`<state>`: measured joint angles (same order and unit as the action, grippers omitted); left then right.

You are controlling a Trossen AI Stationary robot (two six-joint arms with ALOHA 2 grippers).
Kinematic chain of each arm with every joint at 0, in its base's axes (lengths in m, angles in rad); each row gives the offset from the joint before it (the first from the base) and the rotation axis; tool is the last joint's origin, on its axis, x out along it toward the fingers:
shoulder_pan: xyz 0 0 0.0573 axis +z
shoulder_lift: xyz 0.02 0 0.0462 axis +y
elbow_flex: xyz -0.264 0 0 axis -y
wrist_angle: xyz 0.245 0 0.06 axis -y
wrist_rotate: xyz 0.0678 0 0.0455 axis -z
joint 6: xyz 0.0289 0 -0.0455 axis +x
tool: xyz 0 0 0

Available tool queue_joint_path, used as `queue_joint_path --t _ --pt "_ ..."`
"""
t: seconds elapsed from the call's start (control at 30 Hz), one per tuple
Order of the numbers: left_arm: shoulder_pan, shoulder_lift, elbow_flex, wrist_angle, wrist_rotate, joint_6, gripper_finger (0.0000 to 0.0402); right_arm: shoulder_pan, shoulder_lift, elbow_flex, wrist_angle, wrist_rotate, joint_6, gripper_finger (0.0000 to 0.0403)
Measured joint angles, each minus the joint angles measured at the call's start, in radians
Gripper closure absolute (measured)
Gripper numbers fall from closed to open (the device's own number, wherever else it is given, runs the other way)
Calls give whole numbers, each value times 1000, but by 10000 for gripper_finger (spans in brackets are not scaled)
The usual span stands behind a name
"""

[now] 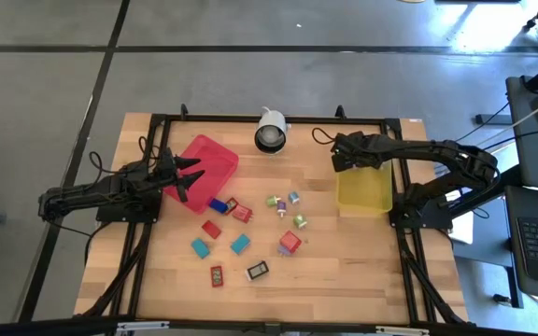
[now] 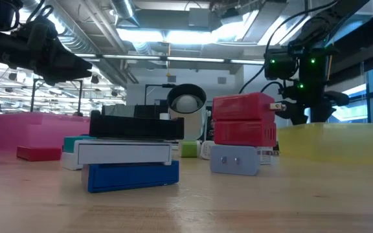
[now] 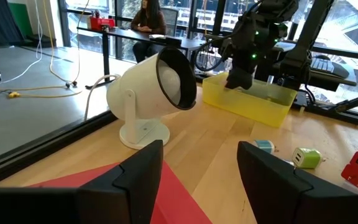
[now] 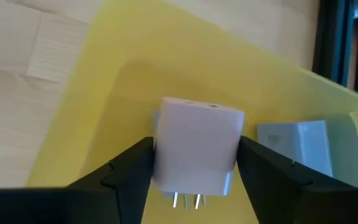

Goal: Pick & Place Office items
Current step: Put the light orange charger adapter into the yellow bin, then put the right red charger adapter into the yellow bin

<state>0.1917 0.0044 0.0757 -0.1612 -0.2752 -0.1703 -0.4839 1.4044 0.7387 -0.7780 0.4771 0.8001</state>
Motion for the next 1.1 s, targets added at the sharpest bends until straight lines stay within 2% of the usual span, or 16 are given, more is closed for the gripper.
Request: queue_joint_path --t 0.27,0.5,0.63,0.83,1.1 --pt "0 0 0 0 0 0 198 0 1 20 -35 -13 2 118" --pt "0 0 0 0 0 0 198 47 1 206 -185 -35 -28 109" --pt "0 0 0 0 0 0 198 138 1 303 -143 -130 -40 115" --pt "0 0 0 0 0 0 198 335 1 349 74 -237 -21 120" --pt "0 0 0 0 0 0 197 579 1 349 293 -261 -1 119"
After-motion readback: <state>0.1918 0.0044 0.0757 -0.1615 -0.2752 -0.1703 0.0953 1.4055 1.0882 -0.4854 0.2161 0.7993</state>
